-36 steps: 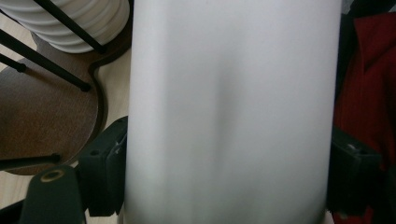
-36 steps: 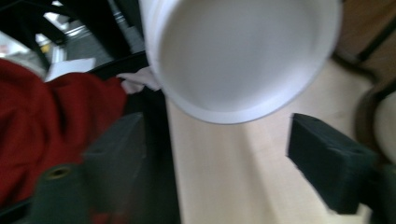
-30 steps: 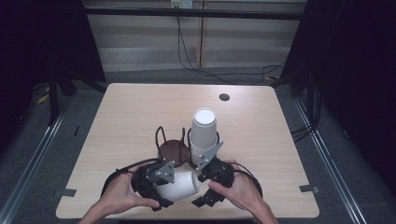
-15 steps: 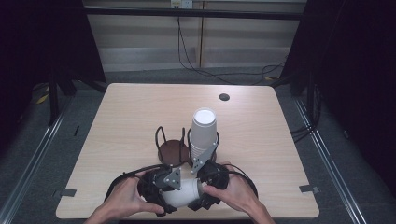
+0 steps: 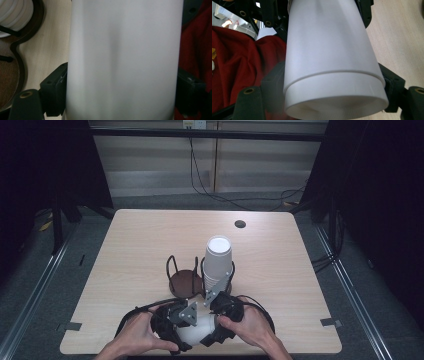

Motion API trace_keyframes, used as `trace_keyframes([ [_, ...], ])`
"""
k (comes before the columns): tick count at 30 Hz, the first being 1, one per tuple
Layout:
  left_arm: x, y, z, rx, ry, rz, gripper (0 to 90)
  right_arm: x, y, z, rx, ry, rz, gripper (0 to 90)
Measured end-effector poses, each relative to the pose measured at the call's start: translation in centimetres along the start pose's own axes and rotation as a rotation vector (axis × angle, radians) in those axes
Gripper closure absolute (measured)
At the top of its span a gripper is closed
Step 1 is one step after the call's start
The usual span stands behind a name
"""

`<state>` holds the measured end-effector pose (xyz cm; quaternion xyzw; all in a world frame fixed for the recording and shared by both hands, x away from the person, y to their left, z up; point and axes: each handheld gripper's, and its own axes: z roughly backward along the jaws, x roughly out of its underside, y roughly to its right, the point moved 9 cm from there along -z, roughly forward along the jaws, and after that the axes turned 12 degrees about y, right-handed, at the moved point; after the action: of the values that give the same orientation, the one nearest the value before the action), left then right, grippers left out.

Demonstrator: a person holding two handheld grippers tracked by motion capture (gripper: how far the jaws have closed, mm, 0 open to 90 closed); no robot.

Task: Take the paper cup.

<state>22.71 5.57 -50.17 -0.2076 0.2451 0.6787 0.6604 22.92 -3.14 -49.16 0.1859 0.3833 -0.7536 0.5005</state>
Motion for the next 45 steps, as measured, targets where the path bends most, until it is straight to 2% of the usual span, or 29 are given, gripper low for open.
trace_keyframes([
  [3,-0.1,-0.1,0.0,-0.011,0.018,-0.002,15.2,0.0,0.0,0.1,0.002,0.001,-0.003,24.8],
  [5,-0.2,-0.3,0.1,-0.008,0.046,-0.002,14.6,-0.1,0.1,0.3,0.0,0.014,0.0,24.9],
  [7,-0.3,-0.3,0.2,0.004,0.057,-0.024,13.6,-0.2,0.2,0.4,0.0,0.019,-0.001,24.9],
  [9,-0.3,-0.3,0.3,0.005,0.059,-0.025,13.2,-0.2,0.2,0.4,0.0,0.025,0.008,24.9],
  [13,-0.4,-0.5,0.6,0.003,0.088,-0.016,13.4,-0.2,0.2,0.3,0.0,0.028,0.001,25.0],
  [14,-0.5,-0.7,0.8,0.013,0.112,0.002,13.5,-0.2,0.3,0.2,0.003,0.03,0.0,25.0],
  [18,-0.4,-0.7,1.0,0.033,0.125,0.006,13.6,-0.3,0.2,0.3,0.006,0.037,-0.003,25.0],
  [20,-0.4,-0.8,1.0,0.027,0.136,0.009,13.7,-0.3,0.2,0.3,0.005,0.04,-0.006,25.0],
  [27,-0.6,-0.9,1.3,0.03,0.17,-0.005,13.8,-0.2,0.3,0.2,0.002,0.04,-0.012,25.0],
  [28,-0.8,-0.9,1.6,0.032,0.189,-0.013,13.7,-0.3,0.3,0.5,0.008,0.044,0.002,25.0],
  [33,-1.1,-1.1,2.1,0.025,0.232,-0.023,13.8,-0.6,0.1,1.0,0.006,0.068,-0.004,25.1],
  [37,-1.2,-1.1,2.3,0.033,0.254,-0.015,13.8,-0.6,0.1,0.9,0.004,0.073,-0.001,25.1],
  [38,-1.4,-1.2,2.5,0.037,0.281,-0.007,13.8,-0.6,0.1,1.0,0.008,0.071,0.004,25.1],
  [39,-1.4,-1.2,2.5,0.037,0.281,-0.007,14.0,-0.6,0.1,1.0,0.008,0.071,0.004,25.1],
  [44,-1.8,-1.7,3.5,0.051,0.369,0.037,14.9,-0.6,0.2,1.2,0.02,0.077,0.004,25.1],
  [45,-1.8,-1.7,3.5,0.051,0.369,0.037,15.5,-0.6,0.2,1.2,0.02,0.077,0.004,25.1],
])
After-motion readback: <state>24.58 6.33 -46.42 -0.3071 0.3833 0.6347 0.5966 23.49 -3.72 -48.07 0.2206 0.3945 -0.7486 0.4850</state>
